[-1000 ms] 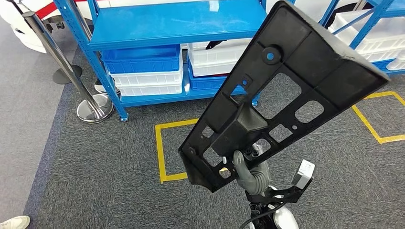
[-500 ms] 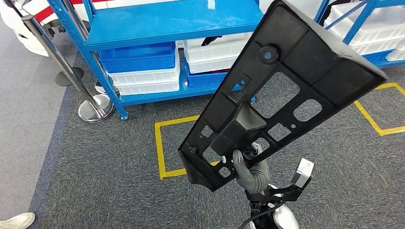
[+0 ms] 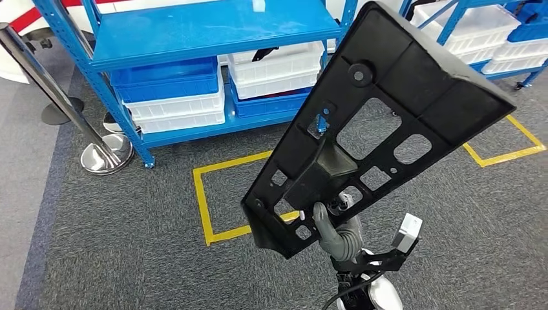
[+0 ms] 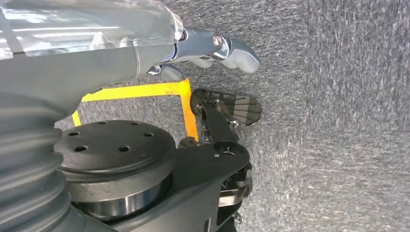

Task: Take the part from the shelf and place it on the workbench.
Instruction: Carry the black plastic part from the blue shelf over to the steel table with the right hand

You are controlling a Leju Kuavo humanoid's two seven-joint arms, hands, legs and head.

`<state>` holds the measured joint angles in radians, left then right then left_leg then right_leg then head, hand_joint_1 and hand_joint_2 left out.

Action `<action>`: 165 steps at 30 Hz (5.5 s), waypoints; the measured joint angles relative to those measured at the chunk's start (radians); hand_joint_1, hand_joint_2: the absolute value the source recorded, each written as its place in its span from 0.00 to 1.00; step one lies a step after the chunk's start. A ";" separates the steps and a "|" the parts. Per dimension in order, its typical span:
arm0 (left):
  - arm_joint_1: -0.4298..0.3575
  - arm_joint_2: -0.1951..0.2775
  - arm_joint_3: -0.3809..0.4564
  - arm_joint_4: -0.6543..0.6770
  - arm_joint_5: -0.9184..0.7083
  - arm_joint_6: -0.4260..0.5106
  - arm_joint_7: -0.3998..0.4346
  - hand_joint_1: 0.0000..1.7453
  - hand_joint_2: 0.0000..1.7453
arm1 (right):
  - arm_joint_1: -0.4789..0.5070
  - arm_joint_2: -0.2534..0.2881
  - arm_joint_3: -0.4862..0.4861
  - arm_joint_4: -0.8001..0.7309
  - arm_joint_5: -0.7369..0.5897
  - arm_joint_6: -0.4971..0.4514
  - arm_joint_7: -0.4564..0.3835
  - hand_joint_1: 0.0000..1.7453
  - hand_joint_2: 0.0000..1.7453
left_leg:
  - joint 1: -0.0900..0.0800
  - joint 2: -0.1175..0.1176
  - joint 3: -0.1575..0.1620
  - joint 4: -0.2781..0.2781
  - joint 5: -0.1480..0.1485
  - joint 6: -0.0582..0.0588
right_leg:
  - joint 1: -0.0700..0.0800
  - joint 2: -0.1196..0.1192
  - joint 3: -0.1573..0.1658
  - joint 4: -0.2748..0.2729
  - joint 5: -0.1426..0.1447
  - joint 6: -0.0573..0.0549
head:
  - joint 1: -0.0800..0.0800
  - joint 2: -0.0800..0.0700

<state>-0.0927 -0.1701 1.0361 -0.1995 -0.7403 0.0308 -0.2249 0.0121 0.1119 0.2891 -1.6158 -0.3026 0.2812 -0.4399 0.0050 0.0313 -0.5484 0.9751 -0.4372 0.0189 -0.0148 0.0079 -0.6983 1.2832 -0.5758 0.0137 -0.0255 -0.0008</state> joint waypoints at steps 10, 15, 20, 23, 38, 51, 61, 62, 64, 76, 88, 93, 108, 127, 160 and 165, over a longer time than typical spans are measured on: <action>-0.003 0.000 0.000 0.000 -0.008 -0.003 -0.009 0.00 1.00 | 0.003 0.000 0.000 0.001 0.001 -0.010 -0.014 1.00 1.00 | -0.005 0.025 -0.022 0.065 -0.047 -0.043 | 0.006 -0.020 0.121 -0.270 0.122 -0.046 | -0.001 0.000; 0.003 0.001 0.000 0.000 -0.014 -0.004 -0.010 0.00 1.00 | 0.004 -0.001 0.000 0.005 0.002 -0.020 -0.021 1.00 1.00 | -0.001 -0.023 -0.124 0.314 -0.162 -0.053 | 0.005 0.025 0.105 -0.265 0.132 -0.055 | -0.002 0.000; 0.001 0.007 0.000 0.000 -0.018 -0.004 -0.012 0.00 1.00 | 0.005 -0.001 0.000 0.007 0.002 -0.029 -0.034 1.00 1.00 | 0.000 -0.086 0.011 0.046 -0.042 -0.035 | 0.005 0.078 0.098 -0.256 0.138 -0.043 | -0.001 0.000; -0.001 0.011 0.000 0.000 -0.018 -0.003 -0.015 0.00 1.00 | 0.005 -0.001 -0.001 0.006 0.002 -0.029 -0.035 1.00 1.00 | 0.000 -0.078 0.021 0.019 -0.038 -0.022 | 0.002 0.100 0.087 -0.259 0.148 -0.022 | -0.001 0.000; -0.004 0.020 0.000 0.000 -0.032 0.014 -0.014 0.00 1.00 | 0.004 -0.001 -0.012 0.001 0.002 -0.027 -0.037 1.00 1.00 | -0.008 0.074 0.022 0.020 -0.041 -0.035 | 0.010 -0.053 0.105 -0.256 0.118 -0.027 | 0.007 0.000; -0.001 0.028 -0.006 0.000 -0.064 0.010 0.090 0.00 1.00 | 0.032 0.003 -0.017 -0.001 0.023 -0.046 -0.054 1.00 1.00 | 0.004 -0.095 0.016 0.042 -0.047 -0.037 | 0.005 0.090 0.093 -0.253 0.135 -0.043 | 0.006 0.000; 0.001 -0.017 -0.009 0.000 -0.070 -0.027 0.092 0.00 1.00 | 0.070 -0.012 -0.025 -0.014 0.080 -0.091 -0.009 1.00 1.00 | 0.001 0.000 0.023 0.002 -0.029 0.000 | 0.000 0.000 -0.052 0.026 0.009 -0.001 | 0.010 0.000; 0.001 -0.021 -0.012 0.000 -0.076 -0.031 0.092 0.00 1.00 | 0.079 -0.015 -0.025 -0.021 0.081 -0.101 -0.009 1.00 1.00 | 0.001 0.012 0.022 0.003 -0.030 -0.001 | -0.001 -0.004 -0.041 0.009 0.025 0.000 | 0.010 0.000; 0.000 -0.029 -0.018 0.000 -0.085 -0.039 0.089 0.00 1.00 | 0.089 -0.019 -0.025 -0.037 0.082 -0.117 -0.009 1.00 1.00 | 0.001 0.034 0.023 0.010 -0.036 -0.008 | -0.002 -0.031 0.030 -0.116 0.082 0.000 | 0.010 0.000; 0.000 -0.014 -0.023 0.000 -0.062 -0.046 0.093 0.00 1.00 | 0.080 -0.021 -0.010 -0.050 0.035 -0.100 -0.013 1.00 1.00 | 0.002 -0.023 -0.110 0.317 -0.196 -0.051 | 0.016 0.020 0.092 -0.251 0.123 -0.059 | 0.008 0.000; 0.001 0.021 0.026 0.000 -0.019 -0.047 0.126 0.00 1.00 | -0.007 -0.013 0.008 0.028 0.017 -0.061 -0.035 1.00 1.00 | -0.010 -0.056 0.028 -0.021 -0.012 0.009 | 0.012 0.044 0.045 -0.172 0.085 -0.026 | 0.009 0.000; 0.007 0.026 0.026 0.000 -0.038 -0.051 0.146 0.00 1.00 | -0.006 -0.009 0.008 0.031 0.017 -0.072 -0.034 1.00 1.00 | -0.007 0.011 0.025 -0.016 -0.017 0.003 | -0.009 -0.007 -0.026 -0.022 0.037 0.004 | 0.011 0.000; 0.000 0.058 0.025 -0.001 -0.066 -0.054 0.150 0.00 1.00 | 0.003 0.030 0.004 0.007 0.047 -0.081 -0.034 1.00 1.00 | 0.005 -0.026 -0.107 0.311 -0.180 -0.047 | 0.009 0.039 0.082 -0.242 0.121 -0.050 | 0.008 0.000; -0.004 0.060 0.025 -0.003 -0.080 0.056 0.108 0.00 1.00 | 0.004 0.050 -0.001 -0.017 0.079 -0.074 -0.033 1.00 1.00 | -0.009 0.046 0.028 0.015 -0.052 -0.011 | 0.007 -0.058 0.085 -0.217 0.109 -0.009 | 0.011 0.000; -0.005 0.052 -0.004 -0.003 -0.107 0.014 0.048 0.00 1.00 | 0.024 0.066 -0.023 -0.047 0.120 -0.083 -0.041 1.00 1.00 | -0.008 0.067 0.014 0.025 -0.050 -0.025 | 0.008 -0.058 0.105 -0.252 0.107 -0.014 | 0.016 0.000; -0.007 0.052 -0.004 -0.003 -0.117 -0.006 0.043 0.00 1.00 | 0.022 0.067 -0.024 -0.053 0.131 -0.096 -0.051 1.00 1.00 | 0.003 -0.001 -0.036 0.150 -0.134 -0.051 | 0.002 -0.010 0.102 -0.261 0.118 -0.039 | 0.015 0.000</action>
<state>-0.0998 -0.1179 1.0321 -0.2026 -0.8572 0.0247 -0.1820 0.0344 0.1788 0.2647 -1.6688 -0.1719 0.1848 -0.4911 0.0082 0.0306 -0.5843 1.1256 -0.5716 -0.0317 -0.0126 -0.0026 -0.5963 1.0221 -0.4580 -0.0256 -0.0102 -0.0008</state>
